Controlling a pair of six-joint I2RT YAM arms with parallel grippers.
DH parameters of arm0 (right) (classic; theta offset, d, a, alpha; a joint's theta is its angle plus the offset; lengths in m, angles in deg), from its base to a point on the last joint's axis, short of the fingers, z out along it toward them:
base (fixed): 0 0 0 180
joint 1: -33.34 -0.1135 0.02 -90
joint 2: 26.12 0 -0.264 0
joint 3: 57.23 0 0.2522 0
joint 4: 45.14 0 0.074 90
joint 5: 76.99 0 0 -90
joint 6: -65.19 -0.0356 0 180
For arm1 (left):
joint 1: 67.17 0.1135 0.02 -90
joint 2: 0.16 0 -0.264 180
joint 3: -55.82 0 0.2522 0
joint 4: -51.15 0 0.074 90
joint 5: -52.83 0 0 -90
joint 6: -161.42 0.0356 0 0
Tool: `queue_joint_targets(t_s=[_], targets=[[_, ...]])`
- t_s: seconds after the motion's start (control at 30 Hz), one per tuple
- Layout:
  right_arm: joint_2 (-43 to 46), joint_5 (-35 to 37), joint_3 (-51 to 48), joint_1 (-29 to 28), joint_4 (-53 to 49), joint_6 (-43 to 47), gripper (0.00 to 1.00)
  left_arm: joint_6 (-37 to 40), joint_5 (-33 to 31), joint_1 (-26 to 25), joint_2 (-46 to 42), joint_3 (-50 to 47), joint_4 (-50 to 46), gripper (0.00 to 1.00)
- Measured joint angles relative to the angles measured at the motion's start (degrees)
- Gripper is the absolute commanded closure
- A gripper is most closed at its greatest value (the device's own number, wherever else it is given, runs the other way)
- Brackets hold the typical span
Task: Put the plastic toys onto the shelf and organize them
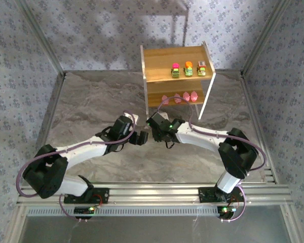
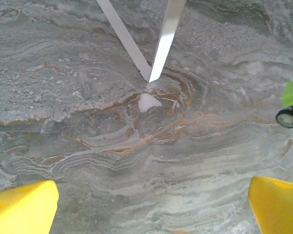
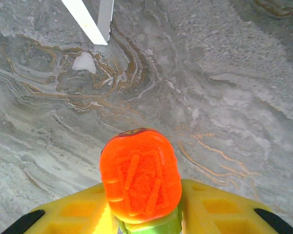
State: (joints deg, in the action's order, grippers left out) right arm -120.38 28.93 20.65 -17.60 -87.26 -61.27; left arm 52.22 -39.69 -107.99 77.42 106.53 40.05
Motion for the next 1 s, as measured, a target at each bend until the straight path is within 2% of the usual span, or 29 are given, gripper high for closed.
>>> queue_joint_targets(t_s=[0.37,1.0], targets=[[6.25,4.02,1.9,-0.98,-5.79,0.0,0.64,0.04,2.8,-0.66,-4.48,-2.82,4.15,0.01],[10.27,9.73,14.64,-2.64,-13.7,4.0,0.64,1.99,3.85,-4.0,-10.4,-5.84,8.59,0.0]])
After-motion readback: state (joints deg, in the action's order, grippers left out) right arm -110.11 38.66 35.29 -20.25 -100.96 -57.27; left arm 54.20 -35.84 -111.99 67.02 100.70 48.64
